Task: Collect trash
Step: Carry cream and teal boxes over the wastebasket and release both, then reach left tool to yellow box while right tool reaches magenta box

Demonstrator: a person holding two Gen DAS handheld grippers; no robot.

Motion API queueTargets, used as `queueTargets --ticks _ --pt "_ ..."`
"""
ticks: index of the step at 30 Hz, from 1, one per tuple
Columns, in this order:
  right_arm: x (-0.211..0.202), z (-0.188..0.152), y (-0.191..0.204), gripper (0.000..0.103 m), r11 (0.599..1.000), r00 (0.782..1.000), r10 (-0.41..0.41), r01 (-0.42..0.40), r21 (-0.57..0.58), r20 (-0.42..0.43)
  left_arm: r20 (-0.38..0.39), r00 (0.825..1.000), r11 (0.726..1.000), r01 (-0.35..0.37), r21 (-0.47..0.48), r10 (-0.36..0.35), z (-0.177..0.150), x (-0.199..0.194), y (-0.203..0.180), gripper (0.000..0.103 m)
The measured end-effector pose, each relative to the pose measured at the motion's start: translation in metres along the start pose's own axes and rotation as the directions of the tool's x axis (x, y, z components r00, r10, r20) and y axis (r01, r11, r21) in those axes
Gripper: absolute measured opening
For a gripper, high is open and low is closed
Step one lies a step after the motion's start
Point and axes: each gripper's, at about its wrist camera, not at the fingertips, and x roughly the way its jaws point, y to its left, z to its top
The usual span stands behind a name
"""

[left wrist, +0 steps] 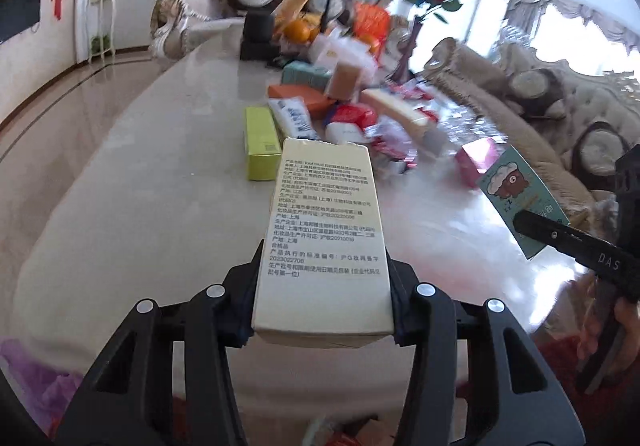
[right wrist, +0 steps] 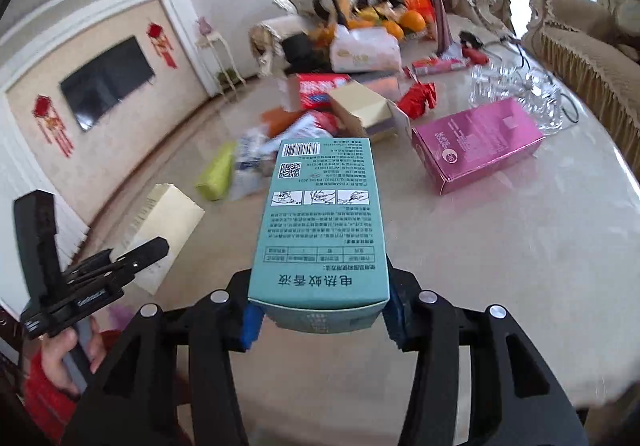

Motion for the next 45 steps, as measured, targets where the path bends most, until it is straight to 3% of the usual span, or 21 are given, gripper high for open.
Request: queueTargets --ticks 5,10,13,16,18,20,24,29,32,38,41,43,45 --pt "-0.057 -0.033 0.027 0.047 0.997 0.997 0.075 -0.074 -0.033 0.010 0.016 0.997 0.994 0.072 0.079 -0.074 -0.037 -0.064 -0.023 0.049" --pt "-0.072 -0.103 0.032 0.047 0.998 0.991 0.057 -0.053 0.032 -0.119 -0.130 0.980 0.980 0.167 0.106 -0.153 -0.100 -0.080 -0.048 0.049" --pt "-0.048 -0.149 0.020 0.047 0.995 0.966 0.019 0.007 0.100 -0.257 -0.304 0.930 0.971 0.234 0.055 -0.207 -0.145 -0.052 -0.060 0.049" --pt "-0.008 -0.188 0.003 0.047 0.986 0.908 -0.035 0.100 0.135 -0.417 -0.455 0.871 0.974 0.224 0.030 -0.186 -0.178 -0.012 -0.067 0.049" --pt "0.014 -0.202 -0.008 0.047 0.976 0.869 0.008 0.101 0.194 -0.495 -0.557 0.813 0.976 0.216 0.017 -0.170 -0.195 0.016 -0.069 0.049" --pt "0.025 -0.202 -0.008 0.047 0.978 0.849 -0.011 0.121 0.173 -0.529 -0.602 0.782 0.977 0.211 0.014 -0.160 -0.202 0.030 -0.070 0.049" --pt "0.036 -0.201 0.011 0.047 0.987 0.833 -0.101 0.154 0.053 -0.545 -0.614 0.780 0.983 0.177 0.039 -0.116 -0.204 0.037 -0.071 0.049" --pt "0.042 -0.215 0.009 0.050 0.989 0.817 -0.102 0.145 0.031 -0.567 -0.628 0.772 0.988 0.151 0.030 -0.099 -0.205 0.038 -0.066 0.052" --pt "0.038 -0.217 0.005 0.068 0.987 0.802 -0.119 0.162 0.021 -0.585 -0.645 0.760 0.992 0.125 0.031 -0.075 -0.210 0.042 -0.062 0.092" --pt "0.032 -0.218 0.000 0.068 0.982 0.800 -0.133 0.186 0.031 -0.585 -0.607 0.788 0.990 0.144 0.010 -0.108 -0.206 0.034 -0.061 0.094" --pt "0.022 -0.214 -0.001 0.068 0.977 0.820 -0.150 0.208 0.044 -0.553 -0.584 0.803 0.990 0.144 -0.004 -0.119 -0.203 0.027 -0.058 0.094" --pt "0.010 -0.206 -0.001 0.068 0.974 0.847 -0.165 0.220 0.051 -0.505 -0.545 0.830 0.991 0.131 -0.018 -0.120 -0.198 0.018 -0.055 0.094" --pt "-0.011 -0.192 -0.002 0.068 0.970 0.892 -0.172 0.226 0.084 -0.418 -0.497 0.858 0.991 0.130 -0.040 -0.133 -0.190 0.006 -0.047 0.094"
